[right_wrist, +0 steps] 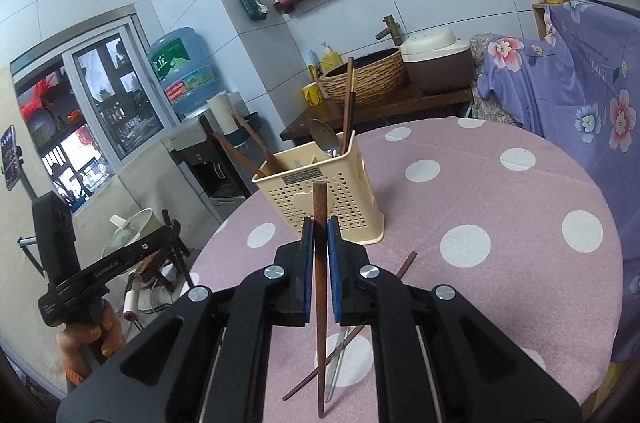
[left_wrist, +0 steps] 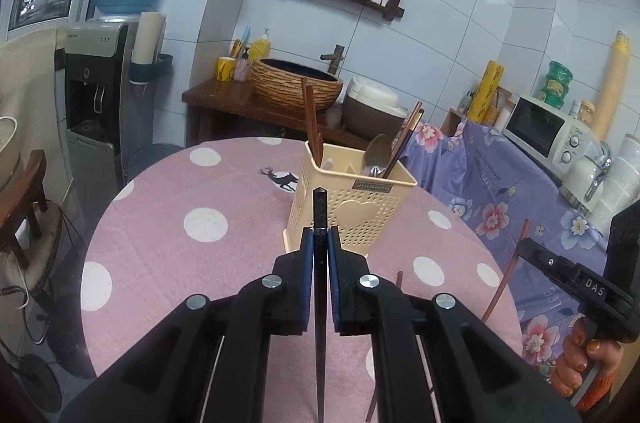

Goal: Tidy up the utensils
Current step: 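Lift both chopstick loads and carry them over the holder, then lower the chopsticks into the holder and open both tools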

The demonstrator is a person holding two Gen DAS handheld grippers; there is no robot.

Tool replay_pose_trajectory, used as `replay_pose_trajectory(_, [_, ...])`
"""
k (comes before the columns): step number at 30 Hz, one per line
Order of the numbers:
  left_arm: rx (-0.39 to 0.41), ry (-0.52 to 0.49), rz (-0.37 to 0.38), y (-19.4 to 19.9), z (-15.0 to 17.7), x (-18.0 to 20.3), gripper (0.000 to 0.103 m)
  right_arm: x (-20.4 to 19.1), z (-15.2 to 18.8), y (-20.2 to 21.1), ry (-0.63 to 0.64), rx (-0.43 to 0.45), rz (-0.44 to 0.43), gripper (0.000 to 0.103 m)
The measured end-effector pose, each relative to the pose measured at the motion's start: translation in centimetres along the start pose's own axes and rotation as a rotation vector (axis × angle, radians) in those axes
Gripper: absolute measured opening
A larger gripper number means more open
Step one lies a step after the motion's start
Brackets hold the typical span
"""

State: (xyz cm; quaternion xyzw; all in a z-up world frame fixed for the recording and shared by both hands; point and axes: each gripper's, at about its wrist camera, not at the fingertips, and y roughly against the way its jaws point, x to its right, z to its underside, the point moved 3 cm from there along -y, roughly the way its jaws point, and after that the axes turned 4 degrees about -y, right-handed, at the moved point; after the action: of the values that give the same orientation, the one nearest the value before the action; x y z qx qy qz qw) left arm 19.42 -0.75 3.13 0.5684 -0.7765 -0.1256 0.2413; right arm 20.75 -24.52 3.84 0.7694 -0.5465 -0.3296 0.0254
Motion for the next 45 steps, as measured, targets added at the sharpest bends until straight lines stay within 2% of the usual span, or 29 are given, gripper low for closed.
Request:
replay_pose_trajectory(15, [0.027, -0.035, 0.02, -0.6, -1.9, 1.1, 0.008, -2.8, -1.7, 0.3, 0.065, 0.021, -0.027, 0.008])
replay_pose_trajectory(21, [0.046, -0.044, 0.051, -0.2, -3.9, 1.6, 0.008, -4.1, -3.3, -0.1, 0.11, 0.017, -0.028, 0.008])
replay_pose_trajectory(26, [0.099, -0.039, 0.094, 0.8, -9.4, 2.4, 0.008, -6.0, -8.2, 0.4, 0.156, 0.075, -0.018, 0.008])
replay_pose_trajectory(29, [0.171, -0.044, 0.067, 1.4, -14.0, 3.0, 0.008, -7.6, -12.7, 0.8, 0.197, 0.17, 0.033, 0.008])
replay_pose_trajectory(31, [0.213, -0.044, 0.021, 1.2, -17.1, 3.3, 0.008, -8.5, -15.6, 0.7, 0.208, 0.228, 0.065, 0.008])
replay_pose_trajectory(35, [0.226, -0.013, -0.01, -1.0, -20.1, 3.3, 0.008, -8.8, -19.3, -0.7, 0.187, 0.292, 0.12, 0.008])
replay_pose_trajectory(39, [0.21, -0.018, -0.062, -4.1, -19.8, 3.3, 0.008, -8.3, -20.0, -3.3, 0.176, 0.298, 0.154, 0.008])
replay_pose_trajectory(40, [0.194, -0.01, -0.054, -4.9, -19.2, 3.1, 0.008, -8.0, -19.8, -4.0, 0.175, 0.296, 0.161, 0.008])
replay_pose_trajectory(45, [0.106, -0.01, -0.055, -8.4, -15.5, 2.6, 0.008, -5.7, -16.8, -8.1, 0.147, 0.225, 0.182, 0.008])
